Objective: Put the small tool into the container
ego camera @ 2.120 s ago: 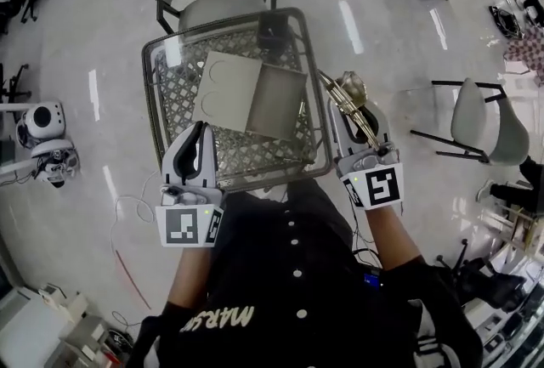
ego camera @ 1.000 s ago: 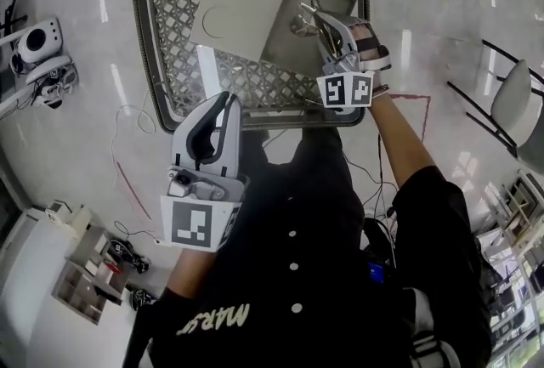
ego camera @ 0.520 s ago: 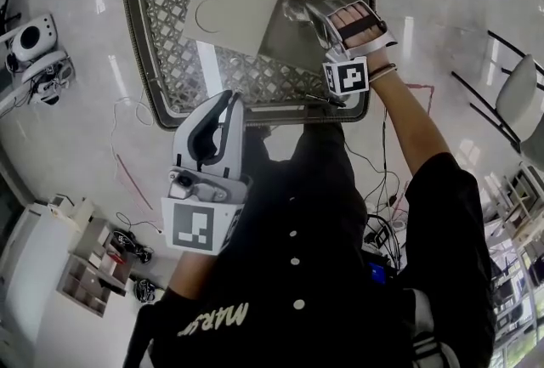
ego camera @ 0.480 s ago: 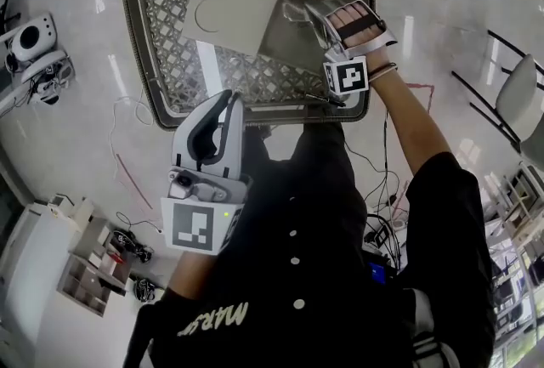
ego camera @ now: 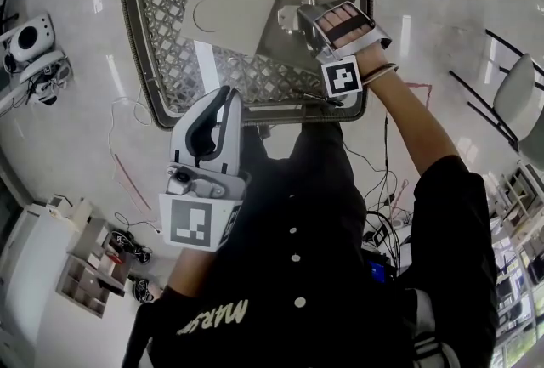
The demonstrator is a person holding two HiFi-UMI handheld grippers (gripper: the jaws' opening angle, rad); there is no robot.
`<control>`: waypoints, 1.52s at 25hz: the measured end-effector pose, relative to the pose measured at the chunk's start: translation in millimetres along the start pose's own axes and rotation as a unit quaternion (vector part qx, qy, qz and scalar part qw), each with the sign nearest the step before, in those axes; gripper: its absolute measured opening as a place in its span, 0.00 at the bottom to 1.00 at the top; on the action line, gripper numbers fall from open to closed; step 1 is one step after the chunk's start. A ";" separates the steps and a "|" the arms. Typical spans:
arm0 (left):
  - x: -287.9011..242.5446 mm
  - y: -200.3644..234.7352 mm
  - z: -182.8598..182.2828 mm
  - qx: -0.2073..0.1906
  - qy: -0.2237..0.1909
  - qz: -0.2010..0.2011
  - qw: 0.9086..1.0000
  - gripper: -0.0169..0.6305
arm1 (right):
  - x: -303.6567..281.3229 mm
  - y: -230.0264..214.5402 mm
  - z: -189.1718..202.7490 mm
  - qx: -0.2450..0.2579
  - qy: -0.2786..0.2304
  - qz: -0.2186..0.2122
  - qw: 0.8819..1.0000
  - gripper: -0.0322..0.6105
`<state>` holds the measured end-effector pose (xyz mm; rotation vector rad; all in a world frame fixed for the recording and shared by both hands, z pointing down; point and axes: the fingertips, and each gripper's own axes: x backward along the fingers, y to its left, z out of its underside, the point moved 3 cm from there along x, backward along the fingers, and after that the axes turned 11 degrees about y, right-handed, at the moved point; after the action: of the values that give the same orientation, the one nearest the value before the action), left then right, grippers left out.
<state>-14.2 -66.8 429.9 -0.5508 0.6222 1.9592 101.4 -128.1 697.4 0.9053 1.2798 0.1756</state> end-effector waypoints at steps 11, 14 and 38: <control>7.1 -1.5 -3.5 0.003 -0.010 -0.001 1.000 0.10 | 8.8 -2.1 -4.6 0.034 0.015 -0.071 0.997 0.44; 9.8 -1.0 -2.8 0.003 -0.012 -0.002 1.000 0.10 | 13.1 -4.2 -9.1 0.023 0.009 -0.063 0.998 0.41; 103.2 12.9 -81.3 -0.076 -0.133 -0.030 0.988 0.10 | 298.3 -231.7 42.6 -0.613 -0.173 0.168 0.752 0.07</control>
<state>-60.4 -54.6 306.8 -0.3855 0.2873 1.9906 152.7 -127.7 320.8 -0.0324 0.4065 0.9635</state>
